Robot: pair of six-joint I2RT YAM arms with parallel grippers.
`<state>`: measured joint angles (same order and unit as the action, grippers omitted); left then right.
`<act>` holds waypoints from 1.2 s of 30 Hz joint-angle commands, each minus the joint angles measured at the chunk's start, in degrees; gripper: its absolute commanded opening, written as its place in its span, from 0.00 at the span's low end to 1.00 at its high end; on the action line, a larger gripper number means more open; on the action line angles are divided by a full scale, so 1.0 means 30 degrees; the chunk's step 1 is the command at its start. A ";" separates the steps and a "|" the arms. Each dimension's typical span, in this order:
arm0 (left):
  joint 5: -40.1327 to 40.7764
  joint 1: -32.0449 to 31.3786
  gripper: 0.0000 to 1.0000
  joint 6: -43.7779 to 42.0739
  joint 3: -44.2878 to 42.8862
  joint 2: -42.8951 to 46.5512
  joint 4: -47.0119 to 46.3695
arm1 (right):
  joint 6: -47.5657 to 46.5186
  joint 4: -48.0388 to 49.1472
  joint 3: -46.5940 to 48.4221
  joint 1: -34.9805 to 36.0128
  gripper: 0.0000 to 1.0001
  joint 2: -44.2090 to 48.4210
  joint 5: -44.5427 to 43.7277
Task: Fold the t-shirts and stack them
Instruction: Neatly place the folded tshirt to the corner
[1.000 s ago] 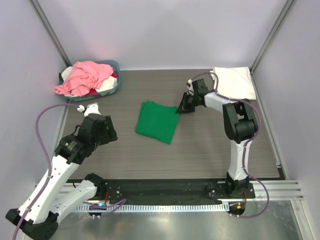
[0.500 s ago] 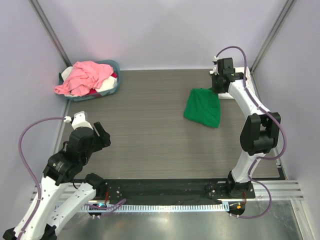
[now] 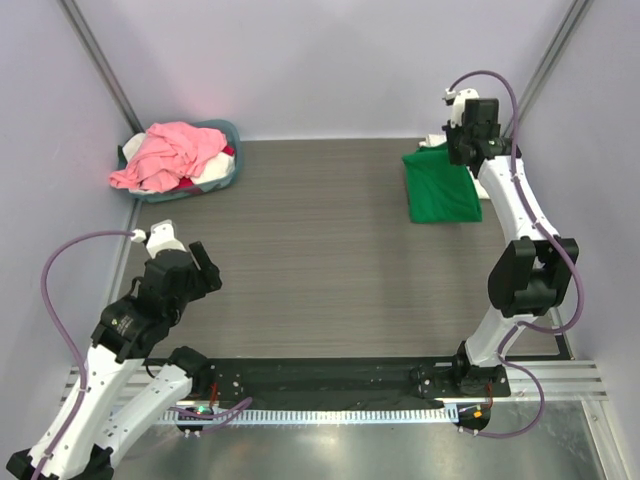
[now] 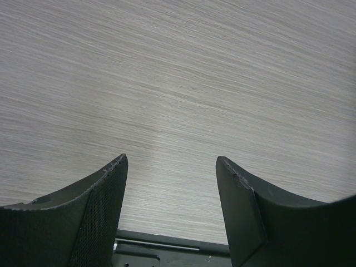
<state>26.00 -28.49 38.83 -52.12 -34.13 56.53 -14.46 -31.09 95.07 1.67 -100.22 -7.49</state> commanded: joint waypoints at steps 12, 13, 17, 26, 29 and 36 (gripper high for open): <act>0.0709 0.0063 0.65 0.0358 -0.0088 -0.0459 -0.0270 | 0.0161 0.0901 0.4140 -0.1143 0.01 0.0274 0.2232; 0.0738 0.0034 0.65 0.0358 -0.0088 -0.0546 -0.0299 | 0.0190 0.0814 0.4315 -0.1172 0.01 0.0216 0.2261; 0.0708 0.0034 0.65 0.0329 -0.0089 -0.0606 -0.0299 | 0.0454 0.0754 0.4522 -0.1348 0.01 0.0186 0.2963; 0.0650 0.0034 0.65 0.0329 -0.0089 -0.0840 -0.0328 | 0.0484 0.0608 0.4903 -0.1729 0.01 -0.0312 0.3344; 0.0650 0.0034 0.64 0.0329 -0.0088 -0.0957 -0.0299 | 0.0396 0.0578 0.5078 -0.1875 0.01 -0.0575 0.3433; 0.0621 0.0093 0.64 0.0329 -0.0088 -0.1045 -0.0300 | 0.0074 0.0462 0.5897 -0.2314 0.01 -0.1833 0.3111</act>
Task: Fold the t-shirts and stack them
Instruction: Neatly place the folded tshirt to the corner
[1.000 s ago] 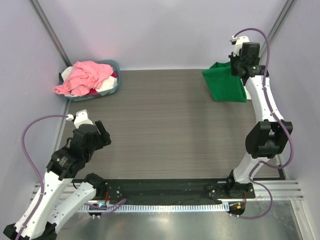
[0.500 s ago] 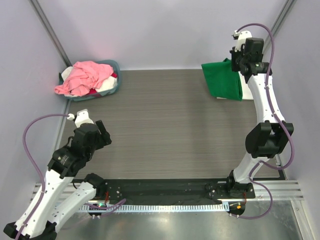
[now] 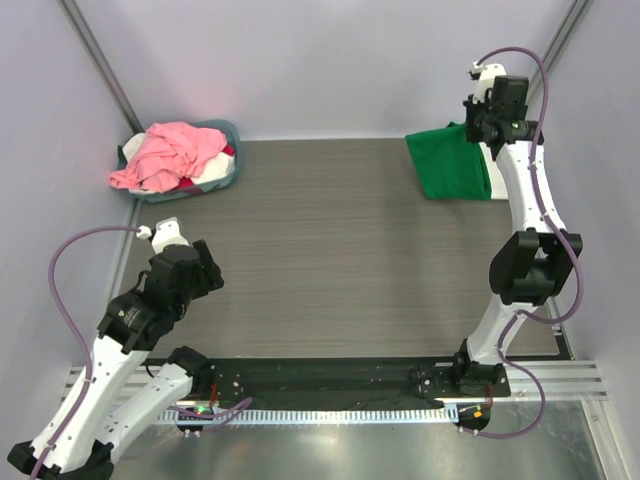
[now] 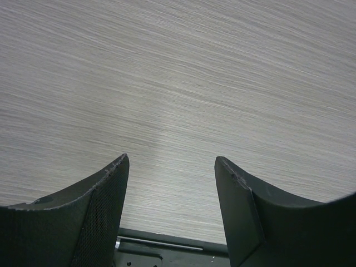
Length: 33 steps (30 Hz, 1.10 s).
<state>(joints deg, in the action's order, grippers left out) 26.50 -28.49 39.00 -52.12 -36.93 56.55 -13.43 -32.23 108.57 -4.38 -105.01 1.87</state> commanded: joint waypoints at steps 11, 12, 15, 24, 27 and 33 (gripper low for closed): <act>0.0717 0.0063 0.64 0.0417 -0.0088 -0.0406 -0.0219 | -0.0562 0.0928 0.4529 -0.1117 0.01 -0.3135 -0.0096; 0.0746 0.0063 0.64 0.0417 -0.0088 -0.0464 -0.0190 | -0.0562 0.0928 0.4966 -0.1146 0.01 -0.3402 -0.0067; 0.0776 0.0063 0.64 0.0446 -0.0088 -0.0785 -0.0160 | -0.0591 0.1541 0.5583 -0.1293 0.01 -0.4486 -0.0300; 0.0981 0.0063 0.63 0.0593 -0.0088 -0.1050 -0.0072 | -0.1090 0.2831 0.6815 -0.1643 0.01 -0.7123 -0.0535; 0.0980 0.0063 0.63 0.0593 -0.0147 -0.1313 0.0015 | -0.1089 0.3738 0.7167 -0.1820 0.01 -0.8031 -0.1202; 0.1127 0.0034 0.63 0.0651 -0.0147 -0.1285 0.0074 | -0.0915 0.4912 0.8221 -0.2055 0.01 -1.0286 -0.2611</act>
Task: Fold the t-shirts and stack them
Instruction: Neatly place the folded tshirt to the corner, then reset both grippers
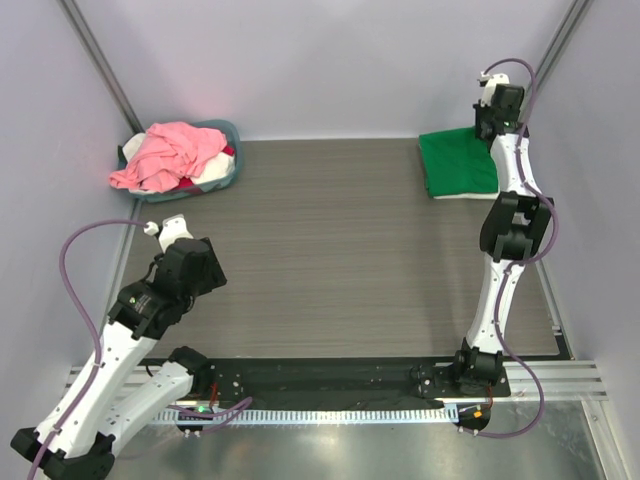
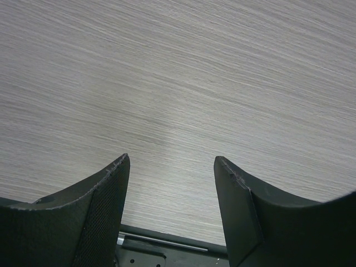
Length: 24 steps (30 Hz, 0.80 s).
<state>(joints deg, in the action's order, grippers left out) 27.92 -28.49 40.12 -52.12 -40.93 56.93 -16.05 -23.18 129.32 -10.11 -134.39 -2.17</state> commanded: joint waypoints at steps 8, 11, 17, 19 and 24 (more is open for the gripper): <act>0.0595 0.0063 0.63 0.0280 -0.0118 0.0224 -0.0079 | 0.0634 0.3388 0.1573 -0.0146 0.01 -0.1990 -0.4696; 0.0566 0.0063 0.63 0.0250 -0.0089 0.0341 -0.0137 | 0.1157 0.4384 0.1631 -0.0146 0.05 -0.2488 -0.4198; 0.0654 0.0063 0.63 0.0338 -0.0147 0.0458 -0.0020 | 0.3005 0.4708 0.3270 0.0029 0.97 -0.2872 -0.7675; 0.0654 0.0034 0.63 0.0309 -0.0088 0.0604 -0.0078 | 0.4055 0.4884 0.3242 0.0030 1.00 -0.2055 -0.8908; 0.0595 0.0034 0.63 0.0280 -0.0088 0.0810 -0.0050 | 0.5960 0.5149 0.1550 0.0030 1.00 0.2191 -0.9473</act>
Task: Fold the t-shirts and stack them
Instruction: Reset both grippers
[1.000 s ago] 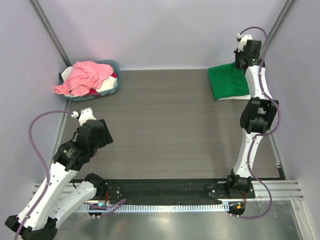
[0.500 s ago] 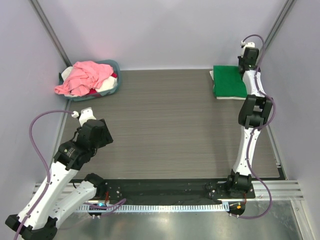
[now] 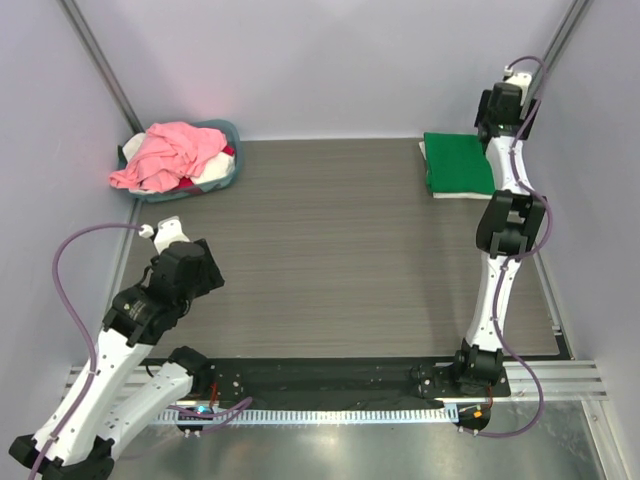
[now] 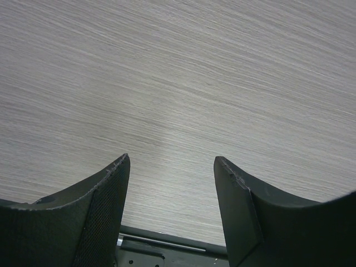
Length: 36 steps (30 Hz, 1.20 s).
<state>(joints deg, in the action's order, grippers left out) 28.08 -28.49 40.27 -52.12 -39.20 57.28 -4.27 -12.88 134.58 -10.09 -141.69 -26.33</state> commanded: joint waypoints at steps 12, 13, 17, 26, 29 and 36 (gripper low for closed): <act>0.0369 0.0063 0.64 0.0083 -0.0059 0.1348 -0.0400 | 1.0525 0.2307 -1.5401 0.0401 1.00 1.8511 0.9739; 0.0281 0.0092 0.64 0.0082 -0.0059 0.1319 -0.0401 | 1.1058 0.2187 -1.6288 0.0519 0.99 1.9939 1.0264; 0.0192 0.0064 0.64 0.0053 -0.0030 0.1348 -0.0401 | 1.1681 0.1282 -2.0187 0.3003 1.00 2.2995 1.1736; 0.0427 0.0063 0.64 0.0228 -0.0030 0.1319 -0.0342 | 1.3635 -0.1888 -2.6163 1.4855 1.00 2.5518 1.0274; 0.0456 0.0063 0.63 0.0258 -0.0088 0.1027 -0.0254 | 1.4166 -0.1535 -2.8684 1.8464 1.00 2.6193 0.8051; 0.0573 0.0093 0.63 0.0345 -0.0059 0.0704 -0.0225 | 1.5398 -0.2617 -3.2492 2.0589 1.00 2.8387 0.6814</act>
<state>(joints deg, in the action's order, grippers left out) 28.29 -28.49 40.32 -52.12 -36.73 57.32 38.92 -20.18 39.42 51.33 -60.80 -1.23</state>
